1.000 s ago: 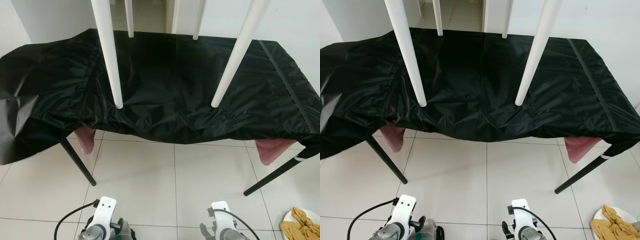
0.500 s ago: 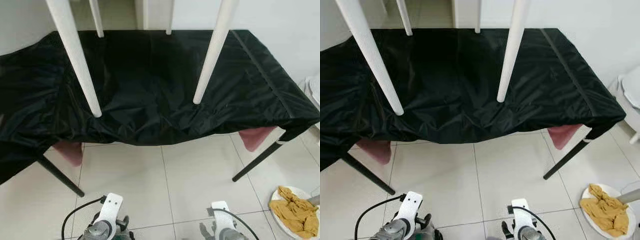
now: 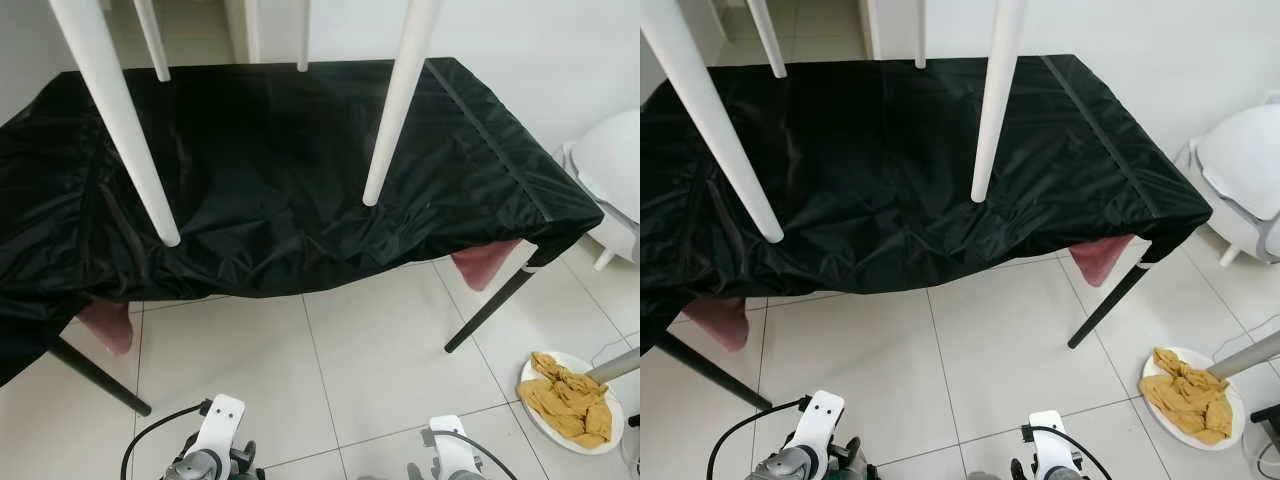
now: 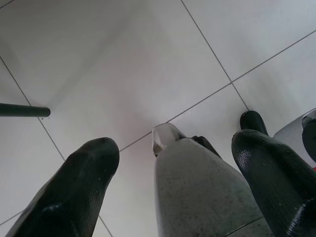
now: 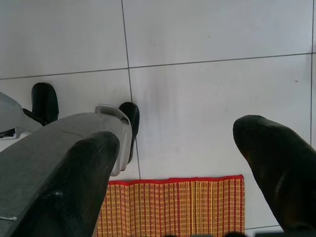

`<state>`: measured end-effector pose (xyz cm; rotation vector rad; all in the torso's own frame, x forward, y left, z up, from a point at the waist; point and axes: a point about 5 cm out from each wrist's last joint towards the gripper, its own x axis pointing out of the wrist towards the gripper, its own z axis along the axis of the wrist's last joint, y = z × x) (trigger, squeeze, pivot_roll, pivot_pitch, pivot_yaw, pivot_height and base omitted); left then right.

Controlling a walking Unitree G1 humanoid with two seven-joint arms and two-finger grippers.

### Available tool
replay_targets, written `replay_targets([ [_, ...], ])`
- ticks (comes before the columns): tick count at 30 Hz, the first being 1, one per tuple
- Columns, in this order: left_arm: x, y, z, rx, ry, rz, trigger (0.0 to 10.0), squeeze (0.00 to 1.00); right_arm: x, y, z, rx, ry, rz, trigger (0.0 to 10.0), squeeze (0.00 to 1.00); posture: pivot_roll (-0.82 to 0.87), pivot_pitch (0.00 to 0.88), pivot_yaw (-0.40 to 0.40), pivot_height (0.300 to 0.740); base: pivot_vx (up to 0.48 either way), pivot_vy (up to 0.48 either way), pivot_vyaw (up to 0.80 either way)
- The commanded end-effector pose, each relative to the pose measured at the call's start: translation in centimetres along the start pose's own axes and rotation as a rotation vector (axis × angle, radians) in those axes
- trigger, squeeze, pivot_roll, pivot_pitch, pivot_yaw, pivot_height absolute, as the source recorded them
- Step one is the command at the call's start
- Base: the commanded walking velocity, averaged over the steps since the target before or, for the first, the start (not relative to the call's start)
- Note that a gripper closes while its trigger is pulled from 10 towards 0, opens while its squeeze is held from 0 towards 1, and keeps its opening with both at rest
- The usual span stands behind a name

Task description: Building children table

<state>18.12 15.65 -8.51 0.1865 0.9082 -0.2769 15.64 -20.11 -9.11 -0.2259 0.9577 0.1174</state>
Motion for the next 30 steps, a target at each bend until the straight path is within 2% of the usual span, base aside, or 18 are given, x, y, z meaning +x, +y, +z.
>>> replay_targets([
  [1, -0.16, 0.47, -0.75, 0.014, 0.032, 0.121, 10.0, 0.0, -0.05, 0.16, -0.46, 0.006, 0.026, -0.004, 10.0, 0.0, 0.08, 0.0, -0.017, 0.74, 0.0, 0.0, -0.77],
  [16, -0.4, 0.9, -1.3, 0.023, 0.04, 0.127, 10.0, 0.0, -0.11, 0.15, -0.73, -0.01, 0.04, 0.0, 10.0, 0.0, 0.08, 0.0, -0.031, 0.74, 0.0, 0.0, -0.74],
  [30, -0.44, 0.4, -1.65, -0.004, 0.042, 0.118, 10.0, 0.0, -0.23, -0.07, -1.02, -0.018, 0.041, -0.003, 10.0, 0.0, 0.09, 0.0, -0.027, 0.74, 0.0, 0.0, 0.0],
])
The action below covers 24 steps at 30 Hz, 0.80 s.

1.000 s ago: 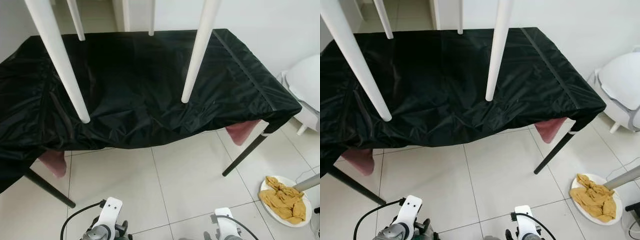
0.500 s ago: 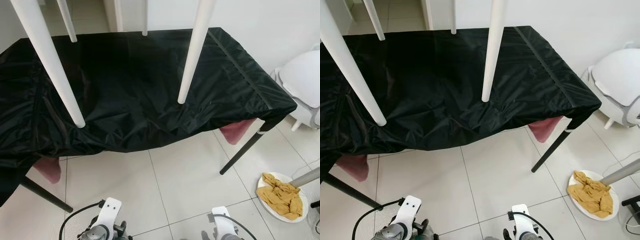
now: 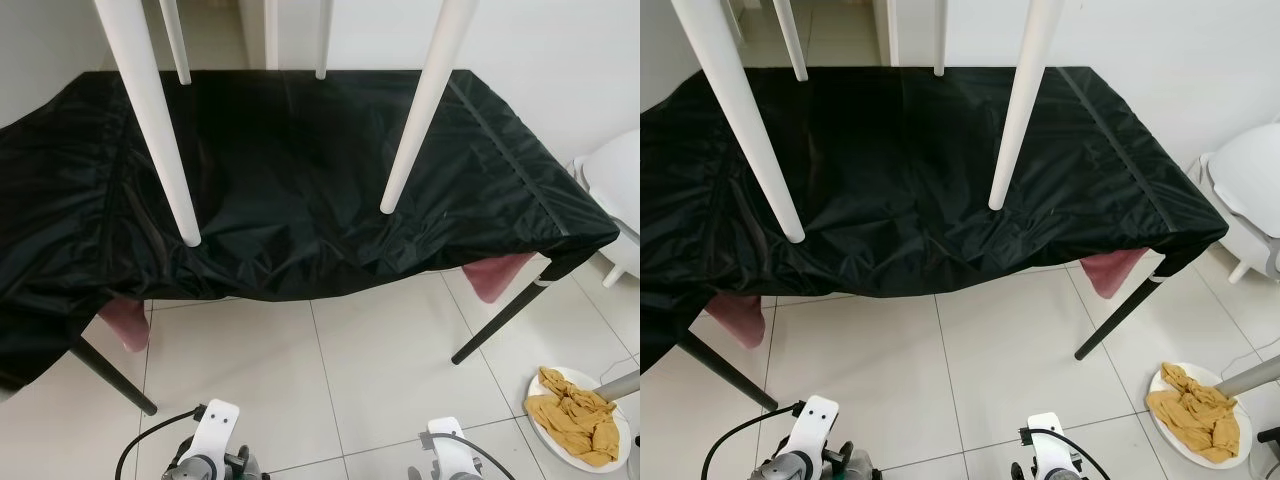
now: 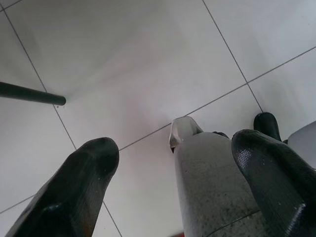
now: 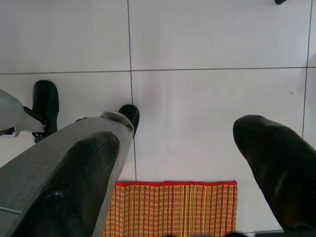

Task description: Building children table

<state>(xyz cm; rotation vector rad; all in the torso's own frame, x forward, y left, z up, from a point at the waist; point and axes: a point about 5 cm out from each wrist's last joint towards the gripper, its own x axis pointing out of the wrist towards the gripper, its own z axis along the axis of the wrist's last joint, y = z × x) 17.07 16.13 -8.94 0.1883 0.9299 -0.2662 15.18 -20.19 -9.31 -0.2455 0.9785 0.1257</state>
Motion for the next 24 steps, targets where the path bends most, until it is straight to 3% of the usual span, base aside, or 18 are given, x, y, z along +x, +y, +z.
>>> replay_targets([
  [1, -0.08, 0.3, -0.47, 0.0, 0.019, 0.111, 10.0, 0.0, -0.12, -0.1, -0.53, 0.002, 0.019, -0.004, 10.0, 0.0, 0.09, 0.0, -0.027, 0.74, 0.0, 0.0, 0.0],
  [5, -0.13, 0.38, -0.5, -0.039, 0.01, 0.108, 10.0, 0.0, -0.05, -0.1, -0.26, 0.009, 0.011, -0.005, 10.0, 0.0, 0.09, 0.008, -0.028, 0.74, 0.0, 0.0, 0.0],
  [24, -0.32, 0.46, -1.14, -0.015, 0.025, 0.125, 10.0, 0.0, -0.1, 0.31, -0.41, 0.004, 0.001, -0.006, 10.0, 0.0, 0.09, 0.043, -0.022, 0.74, 0.0, 0.0, 0.0],
])
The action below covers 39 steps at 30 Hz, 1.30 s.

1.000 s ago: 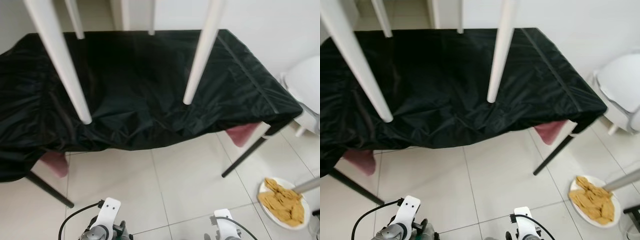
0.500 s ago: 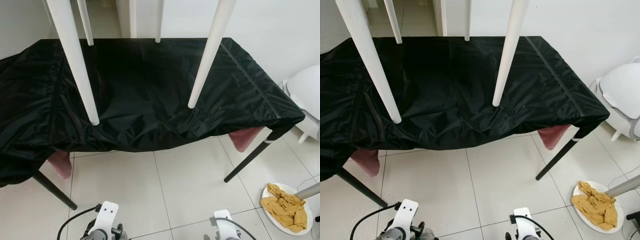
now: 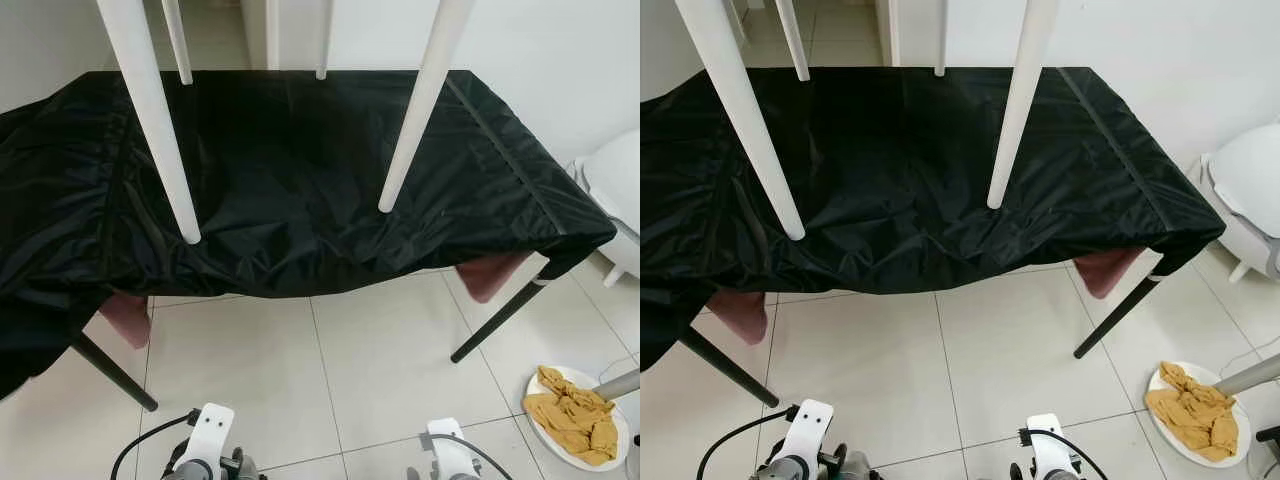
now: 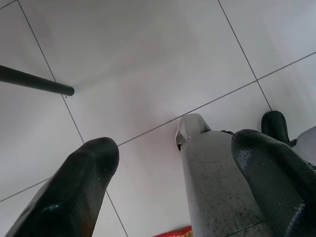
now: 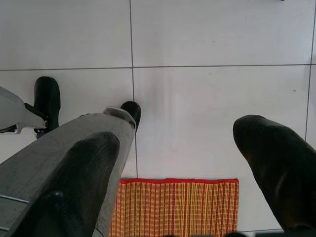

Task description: Building children table

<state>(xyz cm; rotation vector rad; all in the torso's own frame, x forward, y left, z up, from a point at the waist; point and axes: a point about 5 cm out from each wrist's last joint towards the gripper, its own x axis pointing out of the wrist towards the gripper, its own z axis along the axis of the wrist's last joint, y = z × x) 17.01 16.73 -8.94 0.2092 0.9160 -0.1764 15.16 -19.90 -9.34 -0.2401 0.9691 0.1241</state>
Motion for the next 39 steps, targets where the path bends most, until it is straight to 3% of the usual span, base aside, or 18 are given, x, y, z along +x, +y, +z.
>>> replay_targets([
  [1, -0.2, -0.1, -0.9, 0.007, 0.03, 0.037, 10.0, 0.0, -0.1, 0.0, -0.5, -0.001, 0.011, -0.006, 10.0, 0.0, 0.09, 0.043, -0.022, 0.74, 0.0, 0.0, 0.0],
  [39, 0.0, 0.5, 0.1, -0.007, 0.01, 0.056, 10.0, 0.0, 0.1, 0.0, 0.3, 0.013, -0.003, -0.006, 10.0, 0.0, 0.1, 0.038, -0.029, 0.74, 0.0, -0.302, 0.0],
])
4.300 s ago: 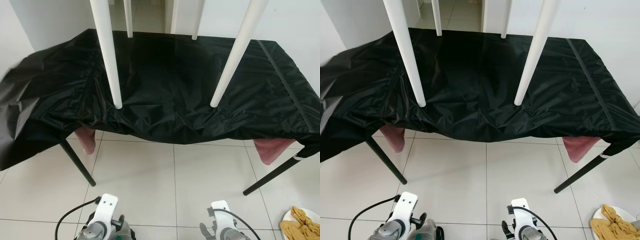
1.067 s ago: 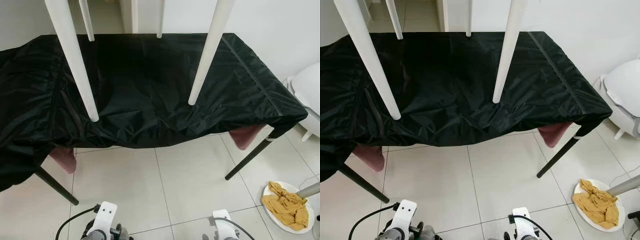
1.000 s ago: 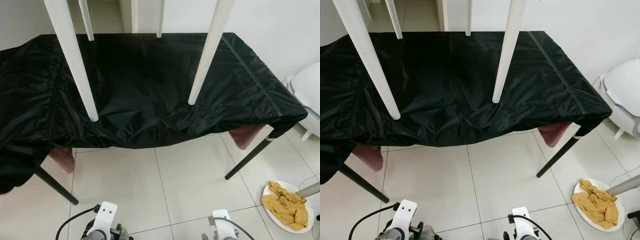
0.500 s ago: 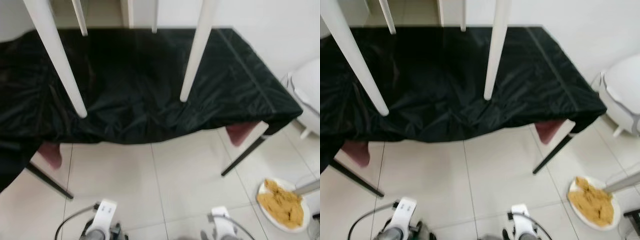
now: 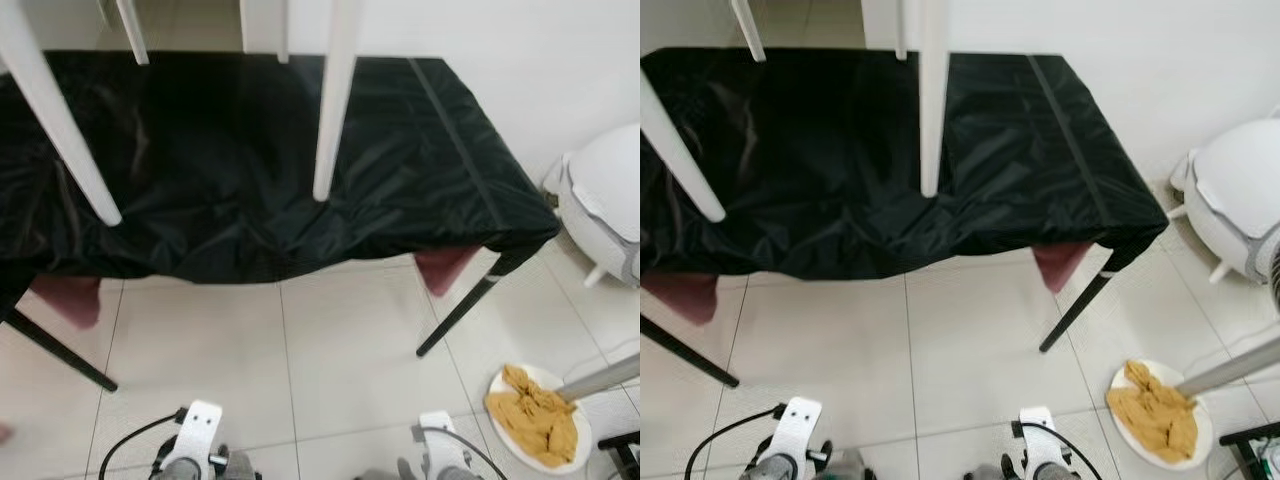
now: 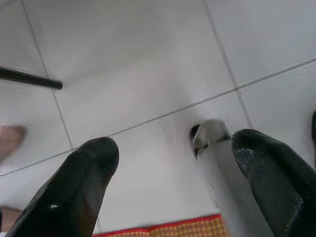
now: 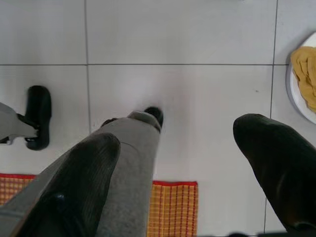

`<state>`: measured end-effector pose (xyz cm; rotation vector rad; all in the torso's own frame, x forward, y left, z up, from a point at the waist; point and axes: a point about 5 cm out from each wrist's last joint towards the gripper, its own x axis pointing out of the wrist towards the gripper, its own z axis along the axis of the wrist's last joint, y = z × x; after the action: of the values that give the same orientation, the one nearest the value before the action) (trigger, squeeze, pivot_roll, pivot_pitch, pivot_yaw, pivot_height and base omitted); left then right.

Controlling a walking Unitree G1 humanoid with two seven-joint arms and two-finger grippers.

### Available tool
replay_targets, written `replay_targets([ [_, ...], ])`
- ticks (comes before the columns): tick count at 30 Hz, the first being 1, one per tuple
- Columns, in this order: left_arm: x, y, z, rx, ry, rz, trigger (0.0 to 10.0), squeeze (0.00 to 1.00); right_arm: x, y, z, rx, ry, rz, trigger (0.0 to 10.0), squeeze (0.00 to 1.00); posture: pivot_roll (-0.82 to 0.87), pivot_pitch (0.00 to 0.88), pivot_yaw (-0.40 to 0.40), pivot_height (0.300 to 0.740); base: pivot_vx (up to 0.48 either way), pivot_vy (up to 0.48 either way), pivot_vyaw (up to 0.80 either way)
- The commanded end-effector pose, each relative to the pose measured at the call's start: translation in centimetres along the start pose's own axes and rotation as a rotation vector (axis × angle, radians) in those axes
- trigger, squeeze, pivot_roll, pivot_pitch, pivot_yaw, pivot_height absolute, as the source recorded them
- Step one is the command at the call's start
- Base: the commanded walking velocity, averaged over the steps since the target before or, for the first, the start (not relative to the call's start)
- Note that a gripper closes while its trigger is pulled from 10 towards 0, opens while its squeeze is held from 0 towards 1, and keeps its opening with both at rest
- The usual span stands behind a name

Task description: Building children table

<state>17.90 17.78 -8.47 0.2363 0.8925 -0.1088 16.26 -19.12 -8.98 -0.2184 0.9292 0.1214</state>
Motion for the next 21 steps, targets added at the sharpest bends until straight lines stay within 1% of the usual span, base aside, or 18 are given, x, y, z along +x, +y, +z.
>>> replay_targets([
  [1, -0.11, -0.78, -0.61, -0.002, 0.025, -0.016, 10.0, 0.0, -0.27, -0.46, -0.99, -0.006, 0.038, -0.008, 10.0, 0.0, 0.1, 0.038, -0.029, 0.74, 0.0, -0.326, 0.0],
  [11, -0.16, -0.83, -0.8, 0.013, 0.031, -0.017, 10.0, 0.0, -0.25, -0.56, -0.86, -0.016, 0.034, -0.007, 10.0, 0.0, 0.09, 0.034, -0.035, 0.74, 0.0, -0.31, 0.0],
  [15, -0.15, -0.84, -0.77, -0.011, 0.03, -0.012, 10.0, 0.0, -0.29, -0.79, -0.85, -0.021, 0.027, -0.009, 10.0, 0.0, 0.09, 0.031, -0.037, 0.74, 0.0, 0.0, 0.0],
  [21, -0.09, -0.77, -0.54, -0.009, 0.024, -0.01, 10.0, 0.0, -0.32, -0.88, -0.91, -0.024, 0.028, -0.01, 10.0, 0.0, 0.09, 0.029, -0.045, 0.74, 0.0, 0.0, 0.0],
])
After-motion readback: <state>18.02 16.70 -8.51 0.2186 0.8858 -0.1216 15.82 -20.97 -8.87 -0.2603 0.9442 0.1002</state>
